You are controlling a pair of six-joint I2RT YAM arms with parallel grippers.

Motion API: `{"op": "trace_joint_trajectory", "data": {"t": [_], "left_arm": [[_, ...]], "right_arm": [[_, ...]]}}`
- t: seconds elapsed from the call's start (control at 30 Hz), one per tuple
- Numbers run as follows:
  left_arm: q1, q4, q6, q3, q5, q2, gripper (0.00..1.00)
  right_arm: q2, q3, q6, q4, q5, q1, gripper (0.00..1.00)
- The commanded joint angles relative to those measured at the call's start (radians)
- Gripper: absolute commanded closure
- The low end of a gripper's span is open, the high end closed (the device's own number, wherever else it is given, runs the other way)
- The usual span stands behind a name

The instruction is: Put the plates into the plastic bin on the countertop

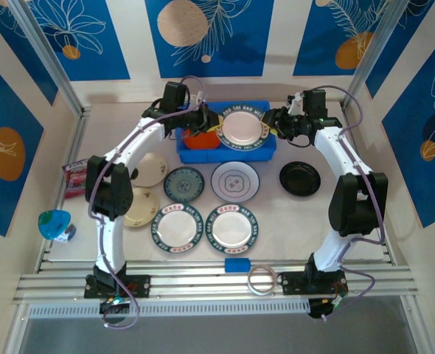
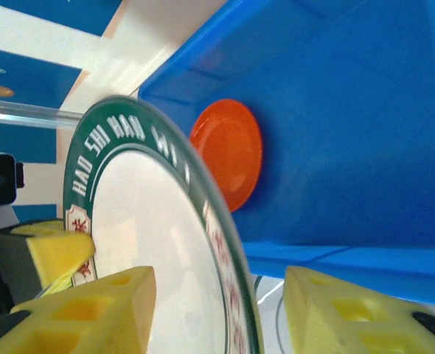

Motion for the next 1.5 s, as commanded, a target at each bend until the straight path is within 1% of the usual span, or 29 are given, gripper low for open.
{"op": "trace_joint_trajectory", "data": {"t": [0.0,0.13,0.23,0.43,0.7,0.93,1.47], "left_arm": [[0.001,-0.036,0.018,0.111,-0.059,0.075,1.0],[0.005,-0.065,0.013,0.205,-0.116,0.156,1.0],[0.009,-0.062,0.012,0.222,-0.172,0.183,1.0],[0.012,-0.057,0.005,0.279,-0.23,0.254,1.0],[0.009,0.023,-0.052,0.313,-0.232,0.336,1.0],[0.001,0.006,-0.073,0.407,-0.236,0.415,1.0],[-0.022,-0.05,-0.056,0.429,-0.265,0.458,1.0]], "right_arm": [[-0.084,-0.035,0.03,-0.002,0.046,-0.044,0.49],[-0.117,-0.054,0.035,-0.007,0.053,-0.076,0.5],[-0.13,-0.064,0.035,-0.005,0.042,-0.092,0.51],[-0.136,-0.072,0.037,-0.005,0.044,-0.103,0.53],[-0.123,-0.067,0.034,-0.013,0.039,-0.105,0.53],[-0.114,-0.062,0.028,-0.021,0.034,-0.105,0.54],[-0.098,-0.061,0.015,-0.019,0.017,-0.097,0.55]]}}
